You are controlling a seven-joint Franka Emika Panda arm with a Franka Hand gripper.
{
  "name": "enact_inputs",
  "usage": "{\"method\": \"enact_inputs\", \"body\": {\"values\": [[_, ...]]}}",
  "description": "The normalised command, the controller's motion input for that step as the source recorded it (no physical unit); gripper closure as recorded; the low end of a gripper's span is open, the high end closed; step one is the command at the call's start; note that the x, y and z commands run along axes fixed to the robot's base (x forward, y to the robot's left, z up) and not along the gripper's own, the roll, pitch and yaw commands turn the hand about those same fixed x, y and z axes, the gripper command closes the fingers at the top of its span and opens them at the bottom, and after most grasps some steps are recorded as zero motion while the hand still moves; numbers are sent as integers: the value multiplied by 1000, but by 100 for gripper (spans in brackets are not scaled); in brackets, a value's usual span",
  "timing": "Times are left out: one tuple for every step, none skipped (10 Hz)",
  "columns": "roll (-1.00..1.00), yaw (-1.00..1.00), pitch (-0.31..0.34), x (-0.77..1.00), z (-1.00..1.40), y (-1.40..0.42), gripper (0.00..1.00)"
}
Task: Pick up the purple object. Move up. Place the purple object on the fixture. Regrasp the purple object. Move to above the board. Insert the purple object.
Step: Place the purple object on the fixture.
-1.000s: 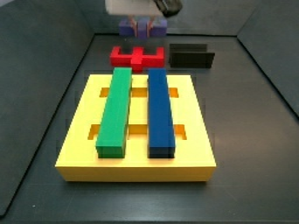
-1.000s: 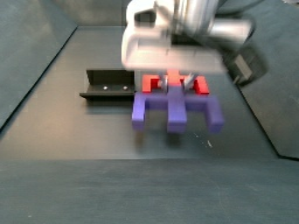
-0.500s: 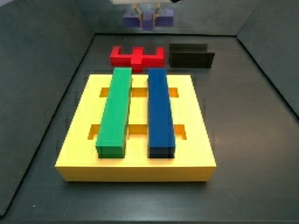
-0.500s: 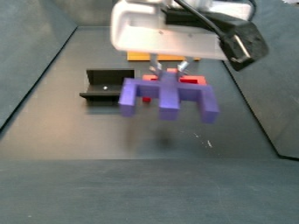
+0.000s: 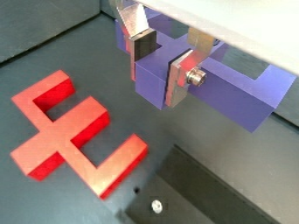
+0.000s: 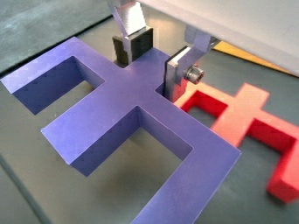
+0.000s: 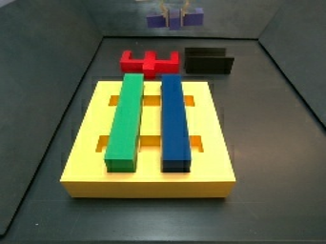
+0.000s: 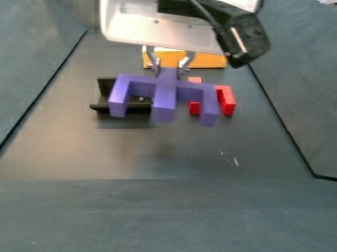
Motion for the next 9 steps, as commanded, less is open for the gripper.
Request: {"method": "enact_inputs", "body": {"values": [[-320,-129,97,997,43,-66,100],[-329,-129,94,1000,63,-60,100],[-317,-126,94,1000,51,-51,100],[-349,-123,77,1000,83,-66,100],[-374,-91,31,997,134,-137,100],[-329,-86,91,1000,91,-140,100],[-311,-83,114,1000,80,-126,100],[-317,-77,129,1000,80,-143,100],[-323,-63,157,1000,63,-157,100]]}}
